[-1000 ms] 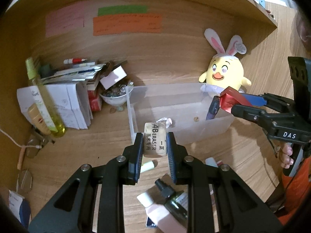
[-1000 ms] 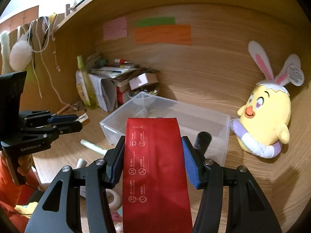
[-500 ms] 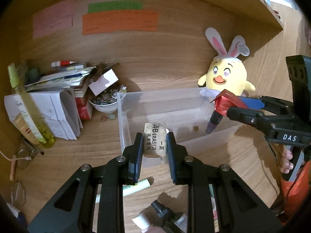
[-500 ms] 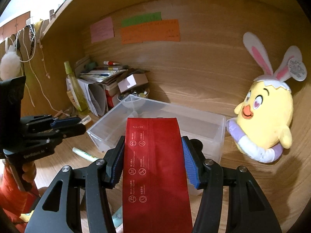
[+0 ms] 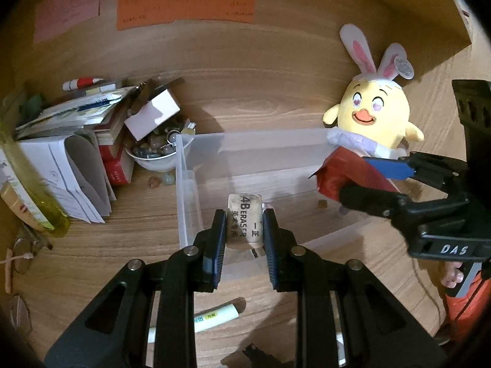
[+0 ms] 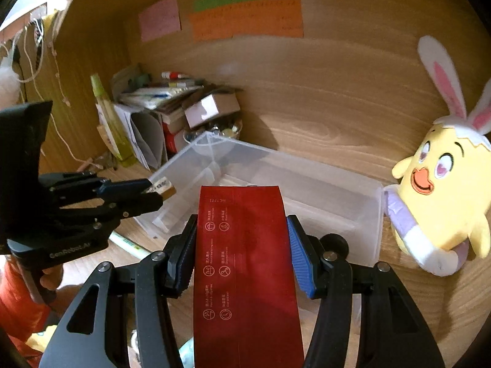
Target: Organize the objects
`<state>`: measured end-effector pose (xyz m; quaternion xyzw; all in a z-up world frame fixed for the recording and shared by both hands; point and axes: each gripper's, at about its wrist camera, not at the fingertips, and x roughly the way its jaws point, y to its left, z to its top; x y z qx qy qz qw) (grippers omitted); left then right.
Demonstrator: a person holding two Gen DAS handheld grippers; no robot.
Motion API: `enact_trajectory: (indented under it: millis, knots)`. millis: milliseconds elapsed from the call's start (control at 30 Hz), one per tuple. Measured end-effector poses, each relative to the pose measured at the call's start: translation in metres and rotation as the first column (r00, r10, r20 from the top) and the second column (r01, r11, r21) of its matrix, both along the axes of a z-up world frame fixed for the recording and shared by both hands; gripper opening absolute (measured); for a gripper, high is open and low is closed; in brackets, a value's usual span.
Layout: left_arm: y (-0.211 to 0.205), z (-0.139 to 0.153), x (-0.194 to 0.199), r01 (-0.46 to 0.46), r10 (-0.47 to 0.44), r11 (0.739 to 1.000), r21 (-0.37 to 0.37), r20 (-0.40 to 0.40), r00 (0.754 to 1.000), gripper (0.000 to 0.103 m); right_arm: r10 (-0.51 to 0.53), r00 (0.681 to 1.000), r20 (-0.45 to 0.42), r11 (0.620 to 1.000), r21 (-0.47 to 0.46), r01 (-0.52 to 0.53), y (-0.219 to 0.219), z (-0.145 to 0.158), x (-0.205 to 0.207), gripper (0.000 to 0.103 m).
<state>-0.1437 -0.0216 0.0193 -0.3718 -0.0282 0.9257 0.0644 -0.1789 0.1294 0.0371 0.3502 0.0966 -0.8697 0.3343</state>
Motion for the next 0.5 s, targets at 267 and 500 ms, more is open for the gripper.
enact_trajectory:
  millis: [267,500]
  knots:
    - [0.006,-0.007,-0.016,0.010,-0.009,1.000,-0.009,0.042,0.999,0.023,0.000,1.000,0.002,0.998,0.063,-0.001,-0.015,-0.009,-0.019,0.051]
    - [0.012,-0.011,-0.025,0.018,-0.016,1.000,-0.022,0.070,0.997,0.023,0.001,1.000,0.026,0.992,0.123,-0.004,-0.031,-0.024,-0.035,0.051]
